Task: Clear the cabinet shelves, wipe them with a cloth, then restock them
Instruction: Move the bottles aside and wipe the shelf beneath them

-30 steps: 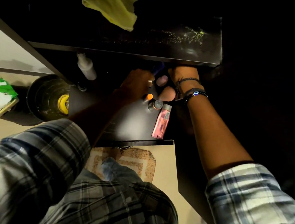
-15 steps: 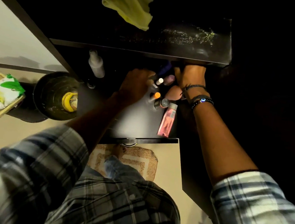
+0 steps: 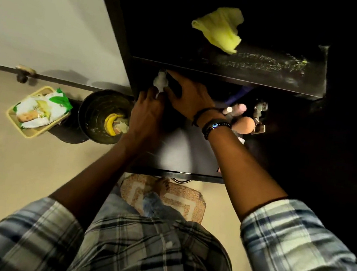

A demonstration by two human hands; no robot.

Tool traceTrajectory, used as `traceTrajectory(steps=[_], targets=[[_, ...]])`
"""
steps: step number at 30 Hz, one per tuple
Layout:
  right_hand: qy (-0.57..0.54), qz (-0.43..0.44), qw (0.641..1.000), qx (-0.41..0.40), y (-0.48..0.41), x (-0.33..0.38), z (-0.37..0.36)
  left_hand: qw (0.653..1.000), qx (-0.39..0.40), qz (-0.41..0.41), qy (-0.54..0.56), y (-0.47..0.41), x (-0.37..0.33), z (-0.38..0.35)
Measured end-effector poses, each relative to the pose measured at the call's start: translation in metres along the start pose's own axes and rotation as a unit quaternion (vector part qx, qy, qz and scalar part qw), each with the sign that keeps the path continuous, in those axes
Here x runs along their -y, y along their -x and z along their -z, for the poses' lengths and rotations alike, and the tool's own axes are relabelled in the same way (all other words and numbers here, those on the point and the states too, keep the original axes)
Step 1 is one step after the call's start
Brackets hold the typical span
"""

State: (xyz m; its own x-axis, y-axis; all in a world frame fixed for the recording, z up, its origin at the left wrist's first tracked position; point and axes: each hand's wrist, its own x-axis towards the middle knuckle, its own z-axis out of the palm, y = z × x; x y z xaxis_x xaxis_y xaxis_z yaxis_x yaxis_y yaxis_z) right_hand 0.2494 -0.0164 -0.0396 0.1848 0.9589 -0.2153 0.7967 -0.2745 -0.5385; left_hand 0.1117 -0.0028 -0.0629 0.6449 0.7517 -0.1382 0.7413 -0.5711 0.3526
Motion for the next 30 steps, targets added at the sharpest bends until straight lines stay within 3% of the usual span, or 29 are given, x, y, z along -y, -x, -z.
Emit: traceTrajectory(steps=[5, 13, 17, 20, 23, 25, 30], targets=[[0.046, -0.018, 0.998, 0.04, -0.017, 0.004, -0.01, 0.996, 0.062, 0.023, 0.055, -0.001, 0.01, -0.002], [0.111, -0.082, 0.989, 0.047, -0.008, -0.033, 0.018, 0.995, 0.025, 0.048, 0.082, -0.015, 0.026, -0.021], [0.1, -0.135, 0.986, -0.017, 0.009, -0.056, 0.045, 0.992, 0.034, 0.06, 0.109, -0.025, 0.024, -0.031], [0.102, -0.19, 0.976, 0.01, 0.021, -0.066, 0.062, 0.989, 0.011, 0.03, 0.144, -0.024, -0.001, -0.035], [0.031, -0.275, 0.96, 0.028, 0.028, -0.075, 0.075, 0.988, 0.001, -0.007, 0.156, -0.018, -0.036, -0.041], [0.065, -0.304, 0.948, 0.069, 0.028, -0.086, 0.075, 0.986, 0.006, -0.039, 0.161, -0.015, -0.058, -0.046], [0.096, -0.289, 0.948, 0.094, 0.029, -0.108, 0.068, 0.989, 0.081, -0.057, 0.112, -0.008, -0.095, -0.063]])
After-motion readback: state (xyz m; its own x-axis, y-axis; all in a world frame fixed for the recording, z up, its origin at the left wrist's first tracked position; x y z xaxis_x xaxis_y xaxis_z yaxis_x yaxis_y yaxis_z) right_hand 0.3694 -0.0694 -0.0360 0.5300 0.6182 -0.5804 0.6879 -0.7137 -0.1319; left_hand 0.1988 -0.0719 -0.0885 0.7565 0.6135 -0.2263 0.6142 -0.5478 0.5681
